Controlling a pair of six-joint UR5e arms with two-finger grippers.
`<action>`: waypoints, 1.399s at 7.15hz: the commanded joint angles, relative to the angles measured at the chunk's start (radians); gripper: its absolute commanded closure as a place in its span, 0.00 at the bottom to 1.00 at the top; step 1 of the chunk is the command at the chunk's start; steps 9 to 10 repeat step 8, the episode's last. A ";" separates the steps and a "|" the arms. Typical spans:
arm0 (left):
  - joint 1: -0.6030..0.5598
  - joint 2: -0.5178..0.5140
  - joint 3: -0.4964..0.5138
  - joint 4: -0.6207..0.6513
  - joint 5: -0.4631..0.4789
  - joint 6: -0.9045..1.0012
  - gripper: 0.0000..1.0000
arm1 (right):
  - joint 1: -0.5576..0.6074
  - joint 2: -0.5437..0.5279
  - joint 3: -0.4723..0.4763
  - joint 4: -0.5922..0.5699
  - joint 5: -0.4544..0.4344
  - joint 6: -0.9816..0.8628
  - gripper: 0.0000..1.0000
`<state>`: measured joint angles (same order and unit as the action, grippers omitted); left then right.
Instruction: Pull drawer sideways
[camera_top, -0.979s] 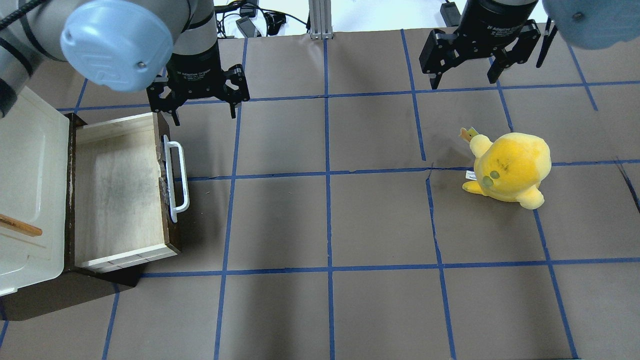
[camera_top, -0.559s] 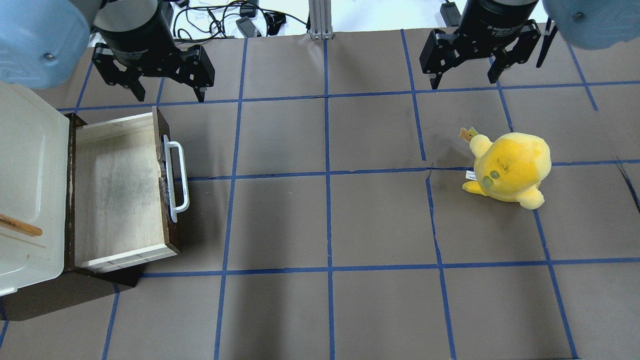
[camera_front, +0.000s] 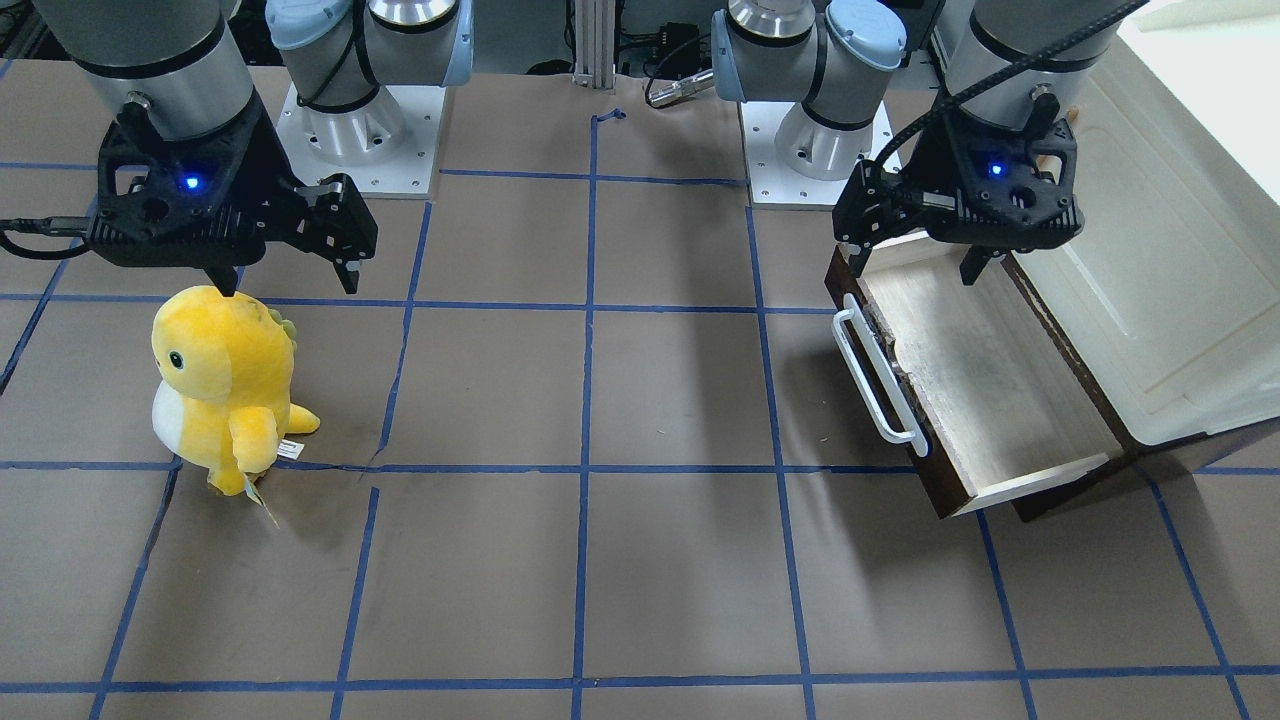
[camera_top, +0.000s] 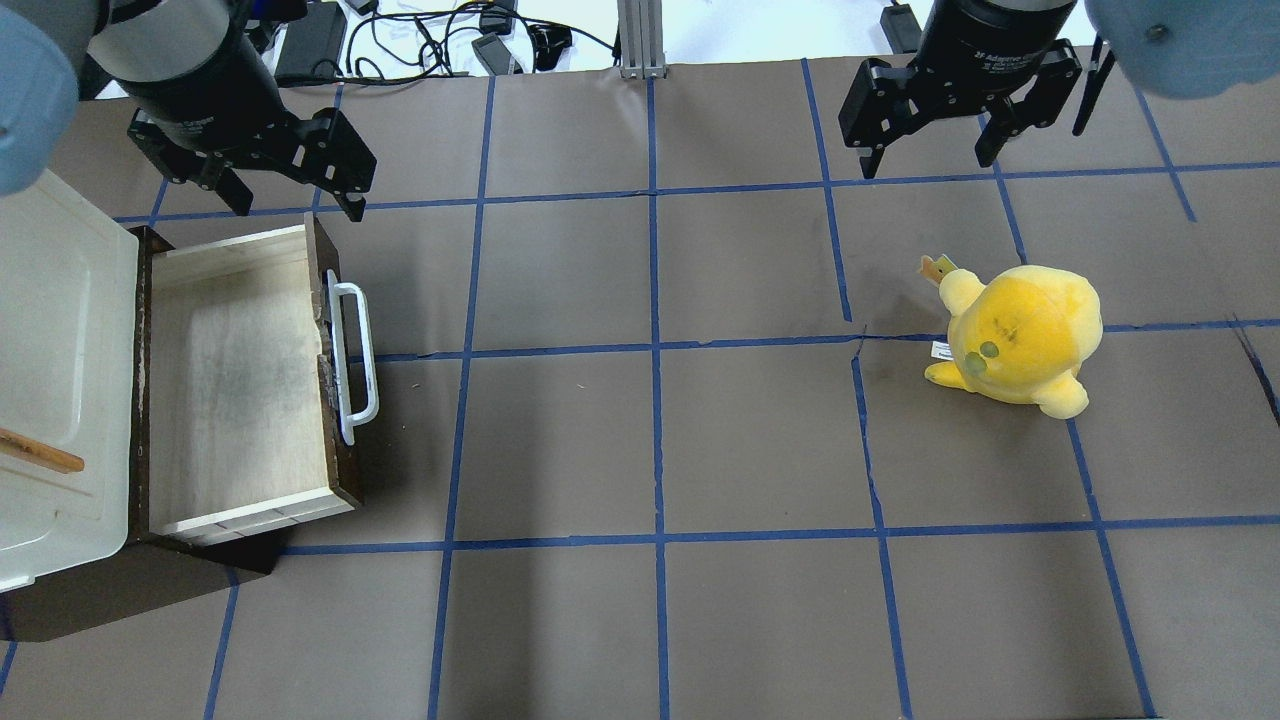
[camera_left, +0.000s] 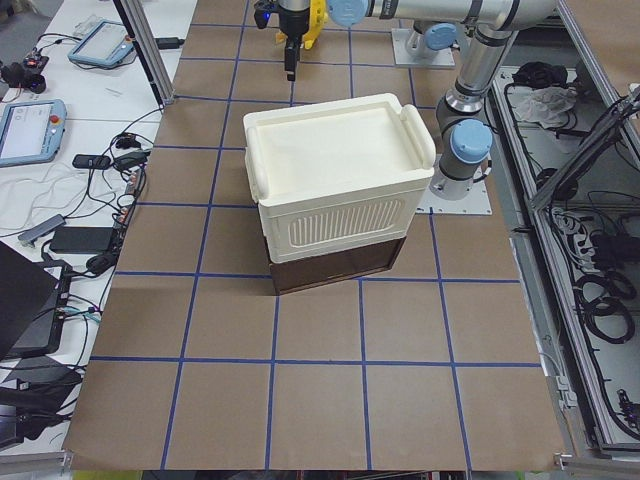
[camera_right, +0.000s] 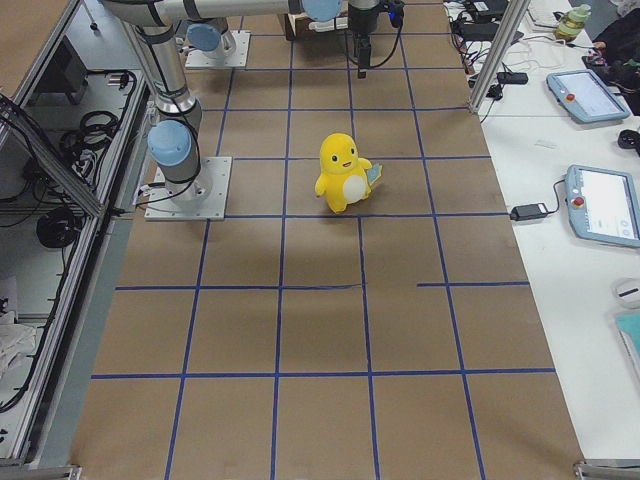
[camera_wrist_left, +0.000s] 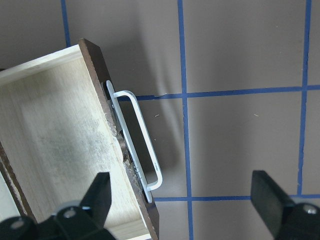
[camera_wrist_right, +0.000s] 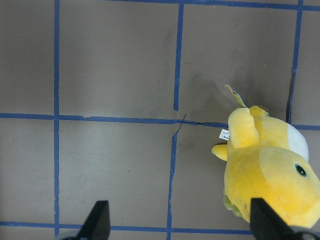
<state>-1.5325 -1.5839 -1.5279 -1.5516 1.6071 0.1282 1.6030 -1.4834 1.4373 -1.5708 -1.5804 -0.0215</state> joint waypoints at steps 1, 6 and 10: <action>0.011 0.018 -0.049 0.042 -0.010 0.007 0.00 | 0.000 0.000 0.000 0.000 -0.001 -0.002 0.00; 0.017 0.035 -0.060 0.022 -0.019 0.007 0.00 | 0.000 0.000 0.000 0.000 -0.001 0.000 0.00; 0.015 0.038 -0.067 0.022 -0.021 0.007 0.00 | 0.000 0.000 0.000 0.000 -0.001 0.000 0.00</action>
